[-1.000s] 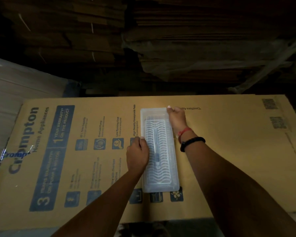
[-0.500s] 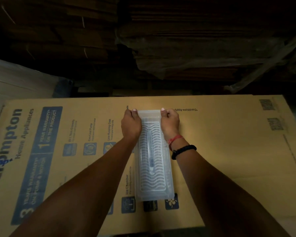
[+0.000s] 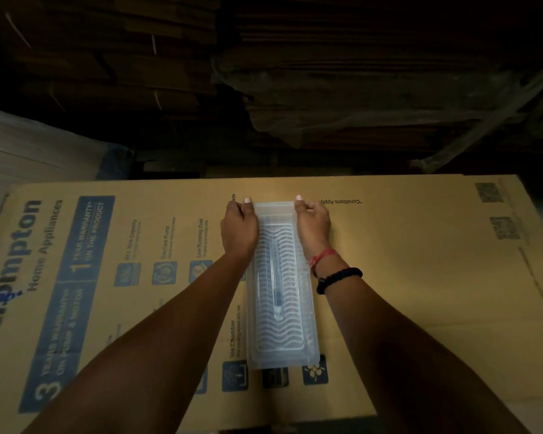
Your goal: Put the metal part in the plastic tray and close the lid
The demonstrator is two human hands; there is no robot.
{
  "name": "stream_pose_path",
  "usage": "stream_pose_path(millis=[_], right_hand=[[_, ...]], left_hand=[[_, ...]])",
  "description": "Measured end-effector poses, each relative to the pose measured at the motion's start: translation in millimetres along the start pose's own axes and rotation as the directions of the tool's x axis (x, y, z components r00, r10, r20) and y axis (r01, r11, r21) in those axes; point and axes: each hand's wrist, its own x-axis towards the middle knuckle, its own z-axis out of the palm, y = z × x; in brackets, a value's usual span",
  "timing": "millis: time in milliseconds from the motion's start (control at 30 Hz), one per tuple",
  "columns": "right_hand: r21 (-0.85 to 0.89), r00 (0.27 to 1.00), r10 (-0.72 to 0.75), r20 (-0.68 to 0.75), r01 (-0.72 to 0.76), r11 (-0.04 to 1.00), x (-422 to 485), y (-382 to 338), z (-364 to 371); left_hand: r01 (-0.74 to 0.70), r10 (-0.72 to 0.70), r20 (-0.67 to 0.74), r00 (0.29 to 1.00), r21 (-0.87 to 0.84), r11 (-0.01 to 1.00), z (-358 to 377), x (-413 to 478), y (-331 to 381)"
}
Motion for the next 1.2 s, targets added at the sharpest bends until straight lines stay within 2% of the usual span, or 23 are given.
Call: stream_pose_path(millis=[267,433,533,767,1000,1100,1200], right_hand=[[-0.146,1.000,0.020,0.017,-0.018,0.989,-84,41,-37],[-0.270,0.998,-0.065,0.005,0.064,0.961,-142,77,-59],[-0.259,0.999,-0.051,-0.016,0.045,0.965,-161,88,-64],[-0.184,0.996,-0.090,0.022,0.093,0.979,-157,88,-64],[-0.160,0.996,-0.074,0.041,0.080,0.984,-151,85,-64],[-0.243,0.996,-0.086,0.029,0.090,0.966,-156,77,-70],[-0.421,0.970,-0.241,0.019,0.227,0.878,-156,65,-78]], left_hand=[[0.129,-0.129,-0.021,0.991,-0.009,0.992,-21,-80,-30],[0.089,-0.087,-0.023,0.996,0.093,0.992,-45,-165,-66],[0.066,-0.059,-0.059,0.997,0.126,0.990,-47,-192,-71],[-0.001,0.011,-0.081,0.997,0.114,0.993,-43,-190,-63],[0.007,-0.001,-0.078,0.997,0.083,0.996,-42,-185,-60],[0.050,-0.035,-0.087,0.996,0.180,0.982,-51,-189,-56],[-0.055,0.094,-0.124,0.988,0.290,0.956,-62,-184,-46]])
